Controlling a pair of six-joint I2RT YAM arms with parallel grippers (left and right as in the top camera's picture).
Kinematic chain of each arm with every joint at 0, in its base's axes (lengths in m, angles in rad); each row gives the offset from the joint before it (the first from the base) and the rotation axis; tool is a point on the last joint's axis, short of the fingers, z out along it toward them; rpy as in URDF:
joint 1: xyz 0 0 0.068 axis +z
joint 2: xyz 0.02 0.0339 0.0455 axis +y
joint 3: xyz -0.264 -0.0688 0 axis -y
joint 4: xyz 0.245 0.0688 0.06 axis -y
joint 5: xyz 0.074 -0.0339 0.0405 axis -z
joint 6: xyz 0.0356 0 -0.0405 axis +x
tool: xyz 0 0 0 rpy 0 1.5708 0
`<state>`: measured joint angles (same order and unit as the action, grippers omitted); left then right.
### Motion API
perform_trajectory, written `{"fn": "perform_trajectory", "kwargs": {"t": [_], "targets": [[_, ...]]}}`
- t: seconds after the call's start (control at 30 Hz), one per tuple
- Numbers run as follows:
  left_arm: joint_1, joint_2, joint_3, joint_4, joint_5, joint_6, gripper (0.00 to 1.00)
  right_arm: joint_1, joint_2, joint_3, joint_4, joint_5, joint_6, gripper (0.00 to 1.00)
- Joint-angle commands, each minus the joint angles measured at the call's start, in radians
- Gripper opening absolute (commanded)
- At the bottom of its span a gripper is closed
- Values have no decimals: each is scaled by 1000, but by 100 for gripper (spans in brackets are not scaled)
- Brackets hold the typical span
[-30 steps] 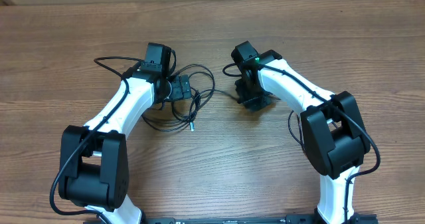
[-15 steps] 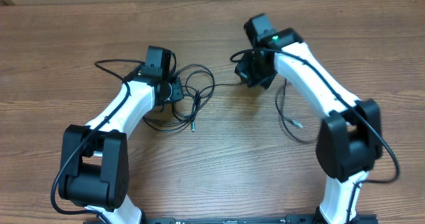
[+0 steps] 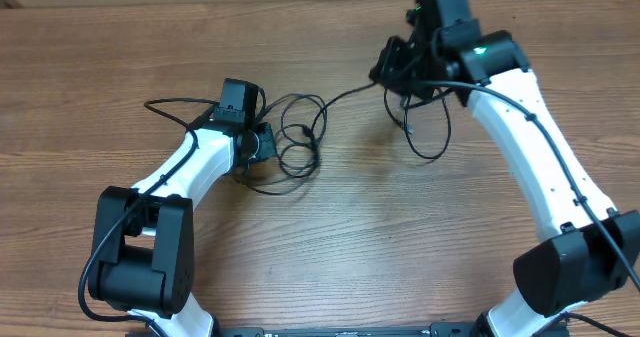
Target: Untangle cables
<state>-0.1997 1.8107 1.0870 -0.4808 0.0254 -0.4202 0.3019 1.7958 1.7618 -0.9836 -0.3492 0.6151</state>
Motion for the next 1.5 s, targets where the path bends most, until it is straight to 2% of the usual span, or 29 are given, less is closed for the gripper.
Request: {"fn": "perform_trajectory", "kwargs": {"t": [0.0,0.1,0.23,0.33,0.43,0.5,0.57,0.63,0.7,0.87,1.0,1.17,1.47], "targets": [[-4,1,-3,3,1,-14,8,-65,-46,25,61,-237,-48,4],[-4,1,-3,3,1,-14,5,-103,-45,24,96,-346,-48,4],[-3,0,6,3,7,-13,8,-116,-45,24,78,-345,-49,4],[2,-5,65,-24,114,22,25,-114,-44,24,53,-309,-48,4],[4,-8,146,-35,296,86,50,-114,-43,24,56,-311,-48,4],[4,-8,186,-37,377,95,58,-114,-43,24,63,-306,-47,4],[3,-8,201,-38,393,95,63,-116,-43,24,54,-271,-44,4],[3,-6,200,-48,366,95,77,-121,-43,24,25,-194,-44,4],[3,-5,200,-80,297,95,84,-123,-43,24,-21,-92,-44,4],[3,-5,199,-153,101,94,86,-123,-24,22,-149,210,-43,4],[3,-5,198,-158,83,91,87,-123,3,1,-178,337,-40,4],[-5,-4,198,-165,83,91,90,-124,21,-56,-154,425,17,4],[-5,-4,175,-185,82,92,91,-124,31,-141,-13,427,17,4]]}}
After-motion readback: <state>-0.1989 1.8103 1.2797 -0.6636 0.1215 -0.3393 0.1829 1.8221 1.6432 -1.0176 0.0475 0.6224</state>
